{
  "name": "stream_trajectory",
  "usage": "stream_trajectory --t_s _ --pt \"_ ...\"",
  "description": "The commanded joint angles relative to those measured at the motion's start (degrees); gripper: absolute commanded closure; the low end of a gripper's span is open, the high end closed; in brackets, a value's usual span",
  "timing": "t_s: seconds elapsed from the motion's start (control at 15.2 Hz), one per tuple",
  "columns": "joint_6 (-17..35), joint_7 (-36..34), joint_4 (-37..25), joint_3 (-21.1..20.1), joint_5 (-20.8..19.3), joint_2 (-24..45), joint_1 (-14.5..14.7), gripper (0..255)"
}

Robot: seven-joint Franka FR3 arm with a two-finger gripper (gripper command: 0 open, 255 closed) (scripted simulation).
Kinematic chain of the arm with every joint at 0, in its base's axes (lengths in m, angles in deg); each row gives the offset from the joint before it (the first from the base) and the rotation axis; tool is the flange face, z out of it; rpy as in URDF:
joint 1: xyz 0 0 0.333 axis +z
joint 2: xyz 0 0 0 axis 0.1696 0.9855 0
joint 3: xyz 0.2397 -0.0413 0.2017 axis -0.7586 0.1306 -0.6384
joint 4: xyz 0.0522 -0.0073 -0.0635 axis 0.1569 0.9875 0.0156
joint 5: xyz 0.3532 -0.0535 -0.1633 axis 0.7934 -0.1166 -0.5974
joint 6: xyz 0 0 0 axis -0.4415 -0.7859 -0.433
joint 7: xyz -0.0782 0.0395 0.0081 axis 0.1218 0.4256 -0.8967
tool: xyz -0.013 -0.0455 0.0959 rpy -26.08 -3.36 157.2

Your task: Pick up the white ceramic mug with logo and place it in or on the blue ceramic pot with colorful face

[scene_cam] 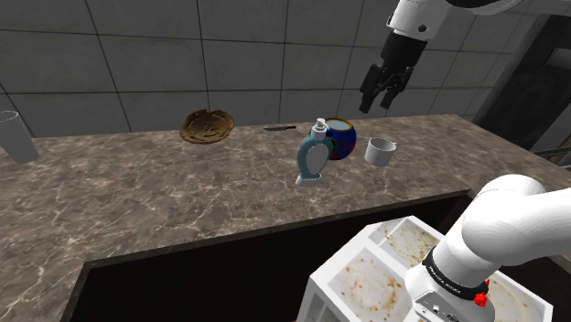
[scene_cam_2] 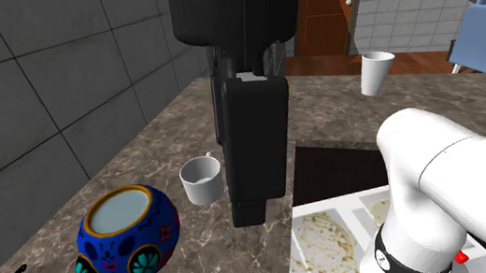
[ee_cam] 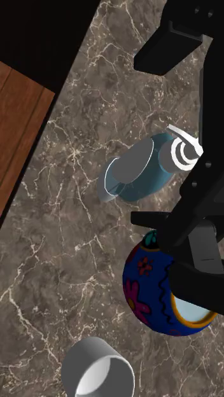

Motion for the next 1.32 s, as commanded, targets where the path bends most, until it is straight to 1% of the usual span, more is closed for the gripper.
stream_trajectory --t_s 0.0,0.33,0.66,0.99,1.25 --pt "0.0 0.0 0.0 0.0 0.0 0.0 0.0 0" --pt "5.4 4.9 4.7 3.6 -3.6 2.4 -1.9 0" --pt "11.4 9.6 8.0 7.4 -7.2 6.5 -4.1 0" --pt "17.9 14.1 9.6 11.1 -10.7 12.3 -6.4 0" --pt "23.2 17.5 9.7 14.2 -13.1 18.2 -8.2 0"
